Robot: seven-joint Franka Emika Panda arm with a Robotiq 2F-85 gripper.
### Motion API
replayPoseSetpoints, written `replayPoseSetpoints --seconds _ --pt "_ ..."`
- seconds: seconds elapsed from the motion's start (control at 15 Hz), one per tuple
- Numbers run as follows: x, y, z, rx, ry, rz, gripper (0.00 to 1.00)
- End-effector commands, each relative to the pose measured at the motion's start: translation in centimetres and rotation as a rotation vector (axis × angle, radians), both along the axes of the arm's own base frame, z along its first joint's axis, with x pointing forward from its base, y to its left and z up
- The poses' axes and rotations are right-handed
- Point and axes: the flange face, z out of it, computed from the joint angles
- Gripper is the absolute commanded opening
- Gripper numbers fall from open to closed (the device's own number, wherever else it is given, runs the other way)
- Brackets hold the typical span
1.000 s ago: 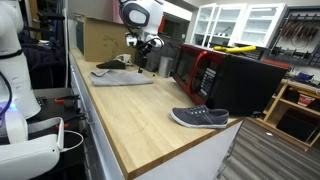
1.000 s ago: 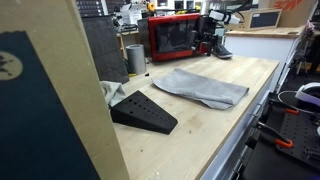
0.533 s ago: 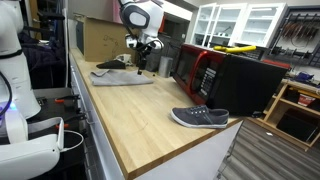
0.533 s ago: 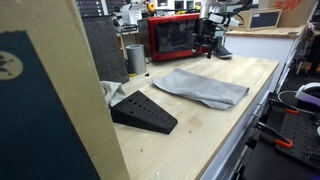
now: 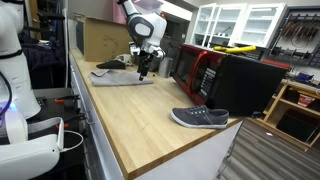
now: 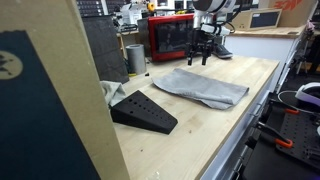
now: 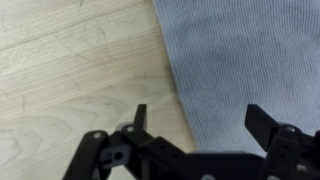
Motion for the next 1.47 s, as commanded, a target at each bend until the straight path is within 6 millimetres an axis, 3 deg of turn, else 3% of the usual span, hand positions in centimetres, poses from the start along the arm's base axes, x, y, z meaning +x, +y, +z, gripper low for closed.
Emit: replayPoseSetpoints --seconds 0.0,0.47,0.93,1.0,1.07,1.2,1.4 --pt "2.7 0.6 -0.2 0.008 -0.010 0.037 1.00" --pt "6.7 1.7 -1.5 0.022 -0.025 0.066 1.00" --pt "10.4 1.3 -2.6 0.031 -0.039 0.067 1.00" --pt "10.8 1.4 -2.8 0.043 -0.041 0.068 0.94" --pt "11.2 1.5 -2.9 0.057 -0.036 0.068 0.74" --pt "11.6 1.8 -3.6 0.084 -0.019 0.069 0.69" --pt "11.8 2.2 -5.1 0.125 0.015 0.078 0.46"
